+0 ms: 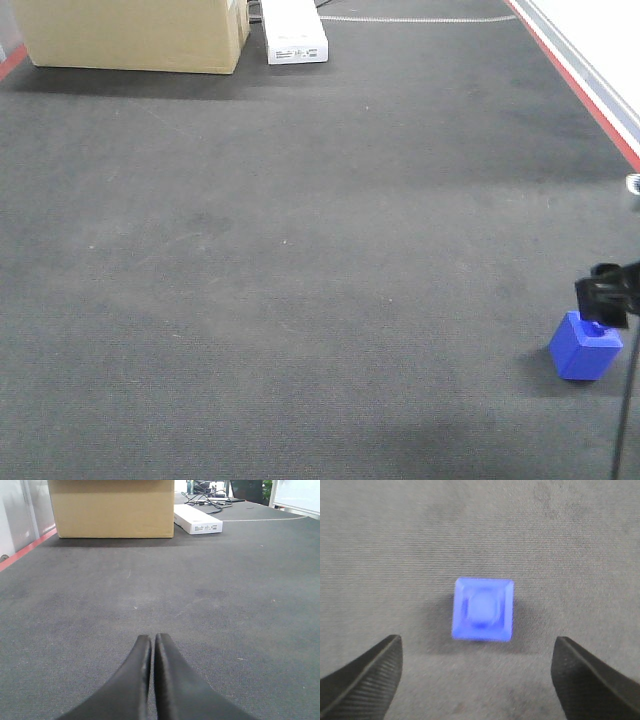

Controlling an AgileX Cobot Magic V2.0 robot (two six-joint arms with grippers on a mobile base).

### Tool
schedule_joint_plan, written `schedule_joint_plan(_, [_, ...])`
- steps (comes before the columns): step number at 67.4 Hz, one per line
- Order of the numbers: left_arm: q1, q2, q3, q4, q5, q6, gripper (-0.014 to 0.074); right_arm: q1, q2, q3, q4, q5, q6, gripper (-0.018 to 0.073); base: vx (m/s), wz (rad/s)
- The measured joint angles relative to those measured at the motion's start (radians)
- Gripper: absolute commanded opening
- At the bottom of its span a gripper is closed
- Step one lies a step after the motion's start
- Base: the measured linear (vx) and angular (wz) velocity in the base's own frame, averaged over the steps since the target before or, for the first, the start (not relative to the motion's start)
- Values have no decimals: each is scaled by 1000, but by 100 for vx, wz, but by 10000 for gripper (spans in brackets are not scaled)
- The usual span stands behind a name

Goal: Pour parts from conveyor to right shelf
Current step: 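Lower the open right gripper over the blue block and close it, then lift the blue block off the conveyor with the right gripper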

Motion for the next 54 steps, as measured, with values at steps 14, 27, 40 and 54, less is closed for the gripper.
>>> schedule_joint_plan(14, [0,0,0,0,0,0,-6,0,167,-91,-6,49,5,592,0,0])
schedule_joint_plan(27, [0,0,0,0,0,0,-6,0,278,-132,-16,57,15,584,0,0])
schedule_joint_plan(40, [0,0,0,0,0,0,-6,0,364,-163,-31,79,23,449,0,0])
schedule_joint_plan(54, [0,0,0,0,0,0,-6,0,401,-189,-39,103,26,141,0,0])
